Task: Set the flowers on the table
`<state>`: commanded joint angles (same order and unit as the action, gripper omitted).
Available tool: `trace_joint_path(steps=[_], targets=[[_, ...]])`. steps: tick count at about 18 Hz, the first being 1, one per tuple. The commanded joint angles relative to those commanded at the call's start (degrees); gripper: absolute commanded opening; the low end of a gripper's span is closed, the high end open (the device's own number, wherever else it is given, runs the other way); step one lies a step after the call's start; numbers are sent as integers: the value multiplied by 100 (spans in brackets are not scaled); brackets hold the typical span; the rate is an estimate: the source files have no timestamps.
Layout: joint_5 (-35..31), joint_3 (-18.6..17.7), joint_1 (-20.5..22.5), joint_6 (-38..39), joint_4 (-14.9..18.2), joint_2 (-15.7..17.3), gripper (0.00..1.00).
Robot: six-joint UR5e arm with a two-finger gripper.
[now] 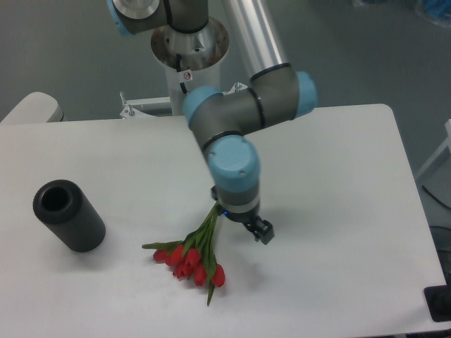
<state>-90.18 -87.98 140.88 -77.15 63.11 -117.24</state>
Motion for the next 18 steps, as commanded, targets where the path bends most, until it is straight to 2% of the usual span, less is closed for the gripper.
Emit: trace_joint_path(steps=[4, 10, 14, 18], targets=[[-61, 210, 141, -449, 9, -246, 100], [-87, 650, 220, -476, 62, -562, 100], [-87, 668, 238, -888, 70, -598, 100], [-87, 651, 256, -889, 62, -589, 100]])
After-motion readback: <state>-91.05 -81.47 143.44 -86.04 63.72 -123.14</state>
